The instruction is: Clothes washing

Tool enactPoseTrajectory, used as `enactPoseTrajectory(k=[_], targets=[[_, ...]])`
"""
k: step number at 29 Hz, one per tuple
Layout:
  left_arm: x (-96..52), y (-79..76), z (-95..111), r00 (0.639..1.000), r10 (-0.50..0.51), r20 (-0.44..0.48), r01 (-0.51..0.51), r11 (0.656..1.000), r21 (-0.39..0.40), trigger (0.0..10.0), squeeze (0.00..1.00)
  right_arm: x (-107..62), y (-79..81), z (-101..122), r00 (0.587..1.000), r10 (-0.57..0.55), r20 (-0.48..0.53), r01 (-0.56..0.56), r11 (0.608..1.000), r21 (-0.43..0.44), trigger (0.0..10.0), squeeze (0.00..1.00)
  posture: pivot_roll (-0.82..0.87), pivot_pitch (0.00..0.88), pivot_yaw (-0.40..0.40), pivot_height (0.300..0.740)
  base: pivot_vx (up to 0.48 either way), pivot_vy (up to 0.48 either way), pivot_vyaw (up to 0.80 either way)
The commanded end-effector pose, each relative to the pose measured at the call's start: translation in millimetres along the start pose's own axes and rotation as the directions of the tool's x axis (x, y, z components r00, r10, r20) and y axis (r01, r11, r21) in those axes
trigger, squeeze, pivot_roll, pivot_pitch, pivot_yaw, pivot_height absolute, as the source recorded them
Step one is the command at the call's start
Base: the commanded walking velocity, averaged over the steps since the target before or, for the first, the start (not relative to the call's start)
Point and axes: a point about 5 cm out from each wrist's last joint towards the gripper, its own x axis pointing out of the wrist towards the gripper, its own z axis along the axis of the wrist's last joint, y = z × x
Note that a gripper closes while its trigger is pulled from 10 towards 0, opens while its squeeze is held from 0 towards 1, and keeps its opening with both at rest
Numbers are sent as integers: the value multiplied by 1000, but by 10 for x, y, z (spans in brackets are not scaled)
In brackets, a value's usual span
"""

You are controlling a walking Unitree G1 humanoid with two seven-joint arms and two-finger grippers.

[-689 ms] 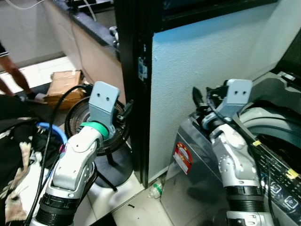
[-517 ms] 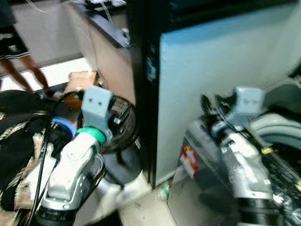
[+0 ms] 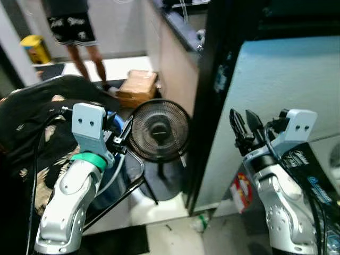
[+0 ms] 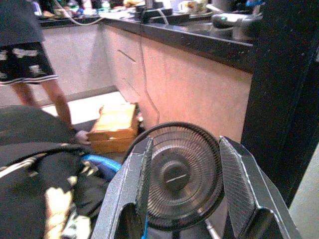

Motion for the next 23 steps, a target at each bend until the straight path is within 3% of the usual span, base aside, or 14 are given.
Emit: enactPoseTrajectory(k=[1,12,14,23], targets=[[14,-18,6,1000,-12,-2,12,1000,5,10000,0,-30,-21,2,1000,-15,-4,15,1000,13,10000,0,112,10,63,740,0,0,800],[11,-24,12,1000,-11,-11,11,1000,-5,10000,0,-44,-6,-2,1000,-9,-21,9,1000,21,10000,0,119,12,63,740,0,0,800],[14,-18,14,1000,-6,-12,6,1000,-13,10000,0,-41,-6,-10,1000,-22,-17,24,997,73,10000,0,119,12,63,740,0,0,456],[37,1,14,1000,4,-18,-4,1000,-24,10000,0,-13,-14,-11,999,-23,-24,25,997,74,10000,0,119,17,62,740,0,480,0]])
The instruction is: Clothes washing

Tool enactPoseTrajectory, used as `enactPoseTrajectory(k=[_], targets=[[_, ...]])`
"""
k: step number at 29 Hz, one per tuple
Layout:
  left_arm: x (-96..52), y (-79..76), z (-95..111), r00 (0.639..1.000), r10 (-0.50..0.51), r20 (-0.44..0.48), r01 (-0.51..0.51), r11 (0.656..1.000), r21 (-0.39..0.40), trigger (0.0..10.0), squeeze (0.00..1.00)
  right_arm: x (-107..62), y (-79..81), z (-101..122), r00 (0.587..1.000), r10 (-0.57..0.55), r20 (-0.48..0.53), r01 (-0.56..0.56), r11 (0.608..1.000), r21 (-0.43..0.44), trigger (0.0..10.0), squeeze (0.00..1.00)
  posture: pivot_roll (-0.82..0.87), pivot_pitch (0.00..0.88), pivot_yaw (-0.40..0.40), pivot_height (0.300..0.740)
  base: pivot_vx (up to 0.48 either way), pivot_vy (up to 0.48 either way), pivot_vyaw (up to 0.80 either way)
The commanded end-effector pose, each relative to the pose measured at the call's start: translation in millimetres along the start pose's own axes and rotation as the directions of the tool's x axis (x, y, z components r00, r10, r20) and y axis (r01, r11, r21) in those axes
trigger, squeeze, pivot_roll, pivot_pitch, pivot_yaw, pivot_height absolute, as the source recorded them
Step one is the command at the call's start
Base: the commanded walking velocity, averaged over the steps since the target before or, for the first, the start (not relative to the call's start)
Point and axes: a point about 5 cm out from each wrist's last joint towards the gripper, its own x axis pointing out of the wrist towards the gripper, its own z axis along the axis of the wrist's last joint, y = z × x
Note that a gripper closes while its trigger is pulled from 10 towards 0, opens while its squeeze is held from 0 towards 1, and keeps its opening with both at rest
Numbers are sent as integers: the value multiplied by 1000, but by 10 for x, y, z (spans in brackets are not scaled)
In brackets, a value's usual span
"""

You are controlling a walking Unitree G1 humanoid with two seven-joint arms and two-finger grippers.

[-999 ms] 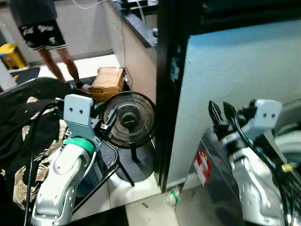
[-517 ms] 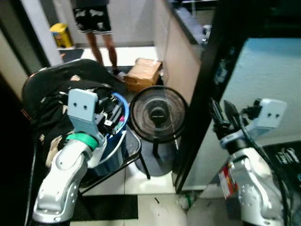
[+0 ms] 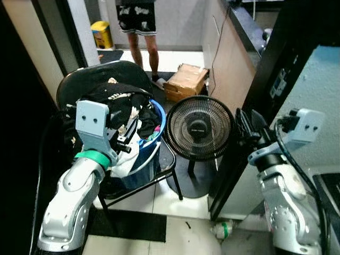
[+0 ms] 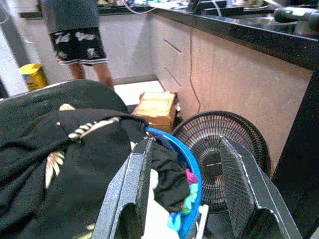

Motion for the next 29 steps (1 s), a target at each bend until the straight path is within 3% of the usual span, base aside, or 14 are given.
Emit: enactPoseTrajectory(k=[1,6,13,16,29], targets=[[-22,44,-51,1000,15,-27,-15,1000,-3,10000,0,-10,14,-62,1000,-2,-29,2,1000,16,10000,0,119,17,62,740,0,480,0],[-24,45,-40,1000,14,-23,-14,1000,2,10000,0,-9,28,-71,999,3,-34,-3,1000,17,10000,0,118,22,60,740,0,244,0],[-22,64,-40,998,53,-30,-53,998,15,10000,0,4,59,-78,999,17,-38,-16,1000,19,10000,0,118,26,58,740,0,-447,0],[4,115,-81,991,123,-55,-124,992,-12,10000,0,12,97,-100,998,33,-49,-32,999,23,10000,0,119,29,55,740,0,0,0],[88,17,-35,996,87,-25,-87,996,10,10000,0,124,193,-154,993,91,-80,-93,995,-24,10000,0,118,31,51,740,0,0,0]])
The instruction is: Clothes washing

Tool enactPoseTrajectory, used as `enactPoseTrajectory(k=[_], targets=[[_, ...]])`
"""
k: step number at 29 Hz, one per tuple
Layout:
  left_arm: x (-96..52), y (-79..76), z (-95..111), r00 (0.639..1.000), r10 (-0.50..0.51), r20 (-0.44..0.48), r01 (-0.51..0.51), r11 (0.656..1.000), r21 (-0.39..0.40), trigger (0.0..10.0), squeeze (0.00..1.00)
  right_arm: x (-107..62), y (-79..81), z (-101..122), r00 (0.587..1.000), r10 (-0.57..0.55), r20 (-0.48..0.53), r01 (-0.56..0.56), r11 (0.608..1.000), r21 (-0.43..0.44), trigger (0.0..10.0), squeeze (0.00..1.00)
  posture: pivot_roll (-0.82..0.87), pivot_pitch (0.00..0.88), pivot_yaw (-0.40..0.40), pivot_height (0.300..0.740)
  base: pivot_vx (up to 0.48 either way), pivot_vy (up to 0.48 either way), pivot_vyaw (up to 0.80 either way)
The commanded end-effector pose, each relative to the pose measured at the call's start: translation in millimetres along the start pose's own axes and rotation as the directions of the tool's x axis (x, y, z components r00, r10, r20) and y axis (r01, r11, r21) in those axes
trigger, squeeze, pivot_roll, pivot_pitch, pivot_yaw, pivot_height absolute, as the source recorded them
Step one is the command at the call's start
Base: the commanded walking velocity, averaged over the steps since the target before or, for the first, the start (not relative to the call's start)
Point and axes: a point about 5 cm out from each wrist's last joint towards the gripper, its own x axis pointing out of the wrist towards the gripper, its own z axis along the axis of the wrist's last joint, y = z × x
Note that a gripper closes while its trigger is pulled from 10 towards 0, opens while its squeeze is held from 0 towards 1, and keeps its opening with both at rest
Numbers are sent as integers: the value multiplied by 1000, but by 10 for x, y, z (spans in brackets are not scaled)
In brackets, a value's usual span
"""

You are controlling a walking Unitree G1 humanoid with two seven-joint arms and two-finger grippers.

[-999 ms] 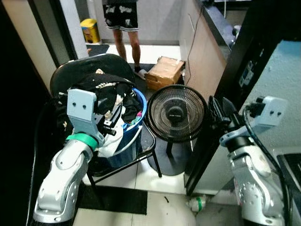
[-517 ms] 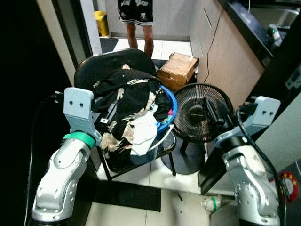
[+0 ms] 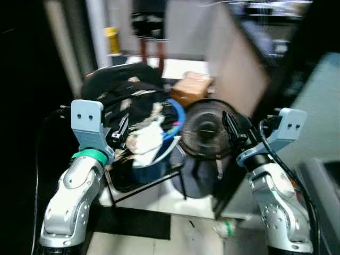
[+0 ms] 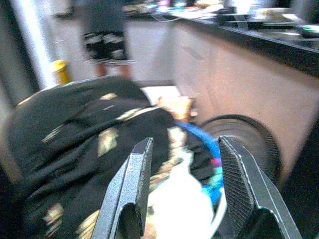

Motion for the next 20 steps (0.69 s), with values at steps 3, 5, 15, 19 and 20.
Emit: enactPoseTrajectory(k=[3,5,15,19,20], targets=[[25,-26,-24,1000,7,1,-7,1000,19,10000,0,80,104,-56,997,71,-39,-73,996,-58,10000,0,118,31,51,740,207,0,533],[30,-28,-20,1000,8,1,-8,1000,17,10000,0,85,116,-62,996,78,-41,-80,995,-58,10000,0,118,31,51,740,371,0,800],[37,-13,-11,1000,20,7,-20,1000,6,10000,0,86,145,-97,994,94,-46,-95,995,-20,10000,0,118,31,51,740,386,0,480],[41,-17,-14,1000,18,8,-18,1000,4,10000,0,91,136,-94,995,90,-44,-91,995,-33,10000,0,118,31,51,740,390,0,0],[44,-17,-13,1000,17,8,-17,1000,2,10000,0,91,136,-93,995,90,-42,-91,995,-34,10000,0,118,31,51,740,390,0,0]])
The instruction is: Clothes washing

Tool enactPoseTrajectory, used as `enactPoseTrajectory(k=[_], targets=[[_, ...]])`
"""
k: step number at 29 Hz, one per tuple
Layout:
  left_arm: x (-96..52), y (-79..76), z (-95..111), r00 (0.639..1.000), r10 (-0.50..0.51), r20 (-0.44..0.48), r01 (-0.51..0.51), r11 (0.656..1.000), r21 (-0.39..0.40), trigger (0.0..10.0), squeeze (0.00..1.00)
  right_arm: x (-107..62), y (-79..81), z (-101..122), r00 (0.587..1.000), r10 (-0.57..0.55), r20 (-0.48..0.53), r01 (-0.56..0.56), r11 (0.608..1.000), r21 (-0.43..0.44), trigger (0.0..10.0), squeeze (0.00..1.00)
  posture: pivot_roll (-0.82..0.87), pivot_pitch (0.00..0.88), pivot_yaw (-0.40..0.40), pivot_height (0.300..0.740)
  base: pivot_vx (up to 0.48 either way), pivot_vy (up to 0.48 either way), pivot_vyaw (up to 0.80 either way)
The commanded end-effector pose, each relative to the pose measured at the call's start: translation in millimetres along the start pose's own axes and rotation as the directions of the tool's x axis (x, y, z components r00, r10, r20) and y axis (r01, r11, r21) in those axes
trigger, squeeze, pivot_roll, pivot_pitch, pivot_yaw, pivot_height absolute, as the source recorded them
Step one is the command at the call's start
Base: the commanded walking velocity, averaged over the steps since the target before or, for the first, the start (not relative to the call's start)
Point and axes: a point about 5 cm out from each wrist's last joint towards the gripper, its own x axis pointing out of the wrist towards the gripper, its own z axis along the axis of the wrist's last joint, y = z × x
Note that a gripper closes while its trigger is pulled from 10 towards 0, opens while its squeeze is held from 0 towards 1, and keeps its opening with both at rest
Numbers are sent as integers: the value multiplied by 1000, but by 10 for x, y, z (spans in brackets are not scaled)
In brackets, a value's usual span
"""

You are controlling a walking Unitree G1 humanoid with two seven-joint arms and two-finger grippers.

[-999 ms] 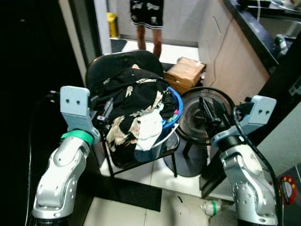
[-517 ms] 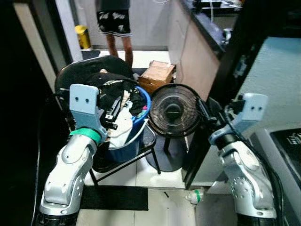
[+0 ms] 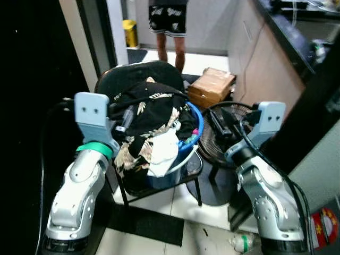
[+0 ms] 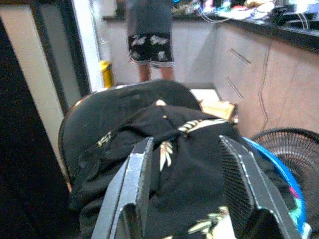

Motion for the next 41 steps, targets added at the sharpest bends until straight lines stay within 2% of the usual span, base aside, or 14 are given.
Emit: enactPoseTrajectory(k=[1,9,14,17,25,29,30,32,33,34,35,36,39,41], targets=[[3,-3,-32,1000,-6,-13,6,1000,-2,10000,0,-24,-30,-21,1000,-19,-3,19,1000,-7,10000,0,118,31,51,740,390,0,0],[8,3,-26,1000,-11,-10,11,1000,-11,10000,0,-35,-53,-48,999,-51,-9,51,999,-4,10000,0,120,33,50,740,387,0,0],[14,-7,-27,1000,-18,-10,18,1000,-12,10000,0,-18,-38,-50,999,-30,-14,30,1000,-6,10000,0,119,31,50,740,386,0,0],[12,-17,-34,1000,-19,-4,19,999,-32,10000,0,-13,-28,-69,999,-23,-25,23,1000,-15,10000,0,120,27,49,740,0,0,0],[18,-17,-58,1000,-19,-19,19,1000,-12,10000,0,12,-26,-93,999,-19,-32,18,1000,-19,10000,0,118,15,50,740,0,0,0],[28,-32,-57,999,-35,-16,35,999,-10,10000,0,93,-53,-330,978,20,-209,-47,991,-124,10000,0,113,12,53,740,0,0,0],[28,-32,-57,999,-35,-16,35,999,-10,10000,0,93,-53,-330,978,20,-209,-47,991,-124,10000,0,113,12,53,740,0,0,0],[35,-45,-66,999,-44,-18,44,999,-7,10000,0,95,-86,-527,939,59,-337,-98,990,-101,10000,0,111,10,54,740,0,0,0],[36,-50,-70,999,-47,-19,47,999,-7,10000,0,96,-96,-631,913,85,-399,-129,988,-84,10000,584,109,10,55,740,0,0,0],[36,-53,-73,999,-50,-20,49,999,-7,10000,0,94,-103,-698,893,102,-438,-148,986,-73,10000,584,109,10,55,740,0,0,0],[36,-55,-75,998,-51,-21,51,999,-7,10000,0,113,-91,-736,881,124,-457,-164,985,-48,10000,1000,109,11,55,740,0,0,0],[36,-55,-75,998,-51,-21,51,999,-7,10000,0,113,-91,-736,881,124,-457,-164,985,-48,10000,1000,109,11,55,740,0,0,0],[34,-52,-77,998,-55,-22,55,998,-11,10000,0,240,12,-772,875,182,-449,-183,982,43,10000,1000,112,18,51,740,0,0,0],[33,-60,-72,998,-59,-21,58,998,-15,10000,0,315,19,-801,882,161,-443,-151,987,59,10000,1000,118,27,45,740,0,0,0]])
